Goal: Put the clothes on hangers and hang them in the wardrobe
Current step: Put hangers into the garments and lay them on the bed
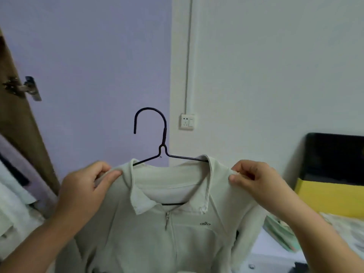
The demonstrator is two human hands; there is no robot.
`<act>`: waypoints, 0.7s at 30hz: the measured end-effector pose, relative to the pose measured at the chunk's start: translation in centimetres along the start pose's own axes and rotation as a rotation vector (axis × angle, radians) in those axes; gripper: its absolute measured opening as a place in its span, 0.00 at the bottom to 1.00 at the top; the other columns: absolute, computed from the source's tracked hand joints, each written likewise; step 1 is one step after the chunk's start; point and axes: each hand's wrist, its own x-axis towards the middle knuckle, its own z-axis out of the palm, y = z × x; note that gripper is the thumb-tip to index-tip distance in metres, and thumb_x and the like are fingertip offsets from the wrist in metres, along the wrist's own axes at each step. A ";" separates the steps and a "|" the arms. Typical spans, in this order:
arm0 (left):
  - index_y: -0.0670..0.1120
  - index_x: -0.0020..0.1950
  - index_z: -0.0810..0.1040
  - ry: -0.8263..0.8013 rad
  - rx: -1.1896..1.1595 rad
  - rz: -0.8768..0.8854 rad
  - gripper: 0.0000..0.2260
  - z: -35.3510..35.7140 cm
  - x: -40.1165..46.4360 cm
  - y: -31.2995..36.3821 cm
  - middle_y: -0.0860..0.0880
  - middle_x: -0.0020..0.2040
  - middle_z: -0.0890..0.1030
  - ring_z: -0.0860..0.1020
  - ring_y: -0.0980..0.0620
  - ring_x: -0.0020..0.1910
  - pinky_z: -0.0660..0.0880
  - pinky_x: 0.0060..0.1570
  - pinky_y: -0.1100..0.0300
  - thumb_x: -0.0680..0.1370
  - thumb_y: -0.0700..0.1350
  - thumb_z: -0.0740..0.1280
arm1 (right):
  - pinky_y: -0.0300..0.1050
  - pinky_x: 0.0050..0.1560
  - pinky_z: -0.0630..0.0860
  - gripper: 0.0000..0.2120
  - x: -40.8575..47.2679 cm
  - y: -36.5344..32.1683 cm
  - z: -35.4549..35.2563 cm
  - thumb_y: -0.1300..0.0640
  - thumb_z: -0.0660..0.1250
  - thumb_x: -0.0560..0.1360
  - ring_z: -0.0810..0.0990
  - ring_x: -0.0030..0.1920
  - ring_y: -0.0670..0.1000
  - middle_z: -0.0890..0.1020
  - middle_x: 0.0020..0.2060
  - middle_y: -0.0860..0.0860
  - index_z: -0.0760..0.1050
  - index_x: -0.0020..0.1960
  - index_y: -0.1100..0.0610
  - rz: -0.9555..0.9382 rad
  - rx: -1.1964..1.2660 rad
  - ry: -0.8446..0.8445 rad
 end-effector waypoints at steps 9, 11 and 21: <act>0.56 0.40 0.71 -0.367 -0.366 0.219 0.06 12.2 3.1 7.8 0.53 0.36 0.75 0.72 0.53 0.34 0.65 0.32 0.70 0.67 0.54 0.65 | 0.37 0.33 0.67 0.09 -7.9 6.3 -6.1 0.56 0.72 0.71 0.74 0.33 0.43 0.78 0.29 0.47 0.76 0.33 0.51 0.284 -0.093 0.414; 0.56 0.39 0.72 -0.456 -0.443 0.263 0.05 14.6 3.2 10.5 0.54 0.37 0.76 0.73 0.58 0.33 0.65 0.32 0.72 0.67 0.53 0.66 | 0.35 0.31 0.64 0.12 -10.3 7.8 -7.2 0.58 0.72 0.71 0.72 0.31 0.40 0.76 0.26 0.44 0.74 0.30 0.50 0.323 -0.130 0.543; 0.58 0.40 0.73 -0.751 -0.704 0.467 0.12 24.0 -2.8 27.1 0.54 0.37 0.77 0.73 0.51 0.40 0.66 0.34 0.68 0.71 0.42 0.72 | 0.35 0.31 0.65 0.09 -25.4 11.8 -13.9 0.57 0.71 0.72 0.72 0.30 0.40 0.75 0.26 0.47 0.76 0.33 0.53 0.663 -0.263 0.865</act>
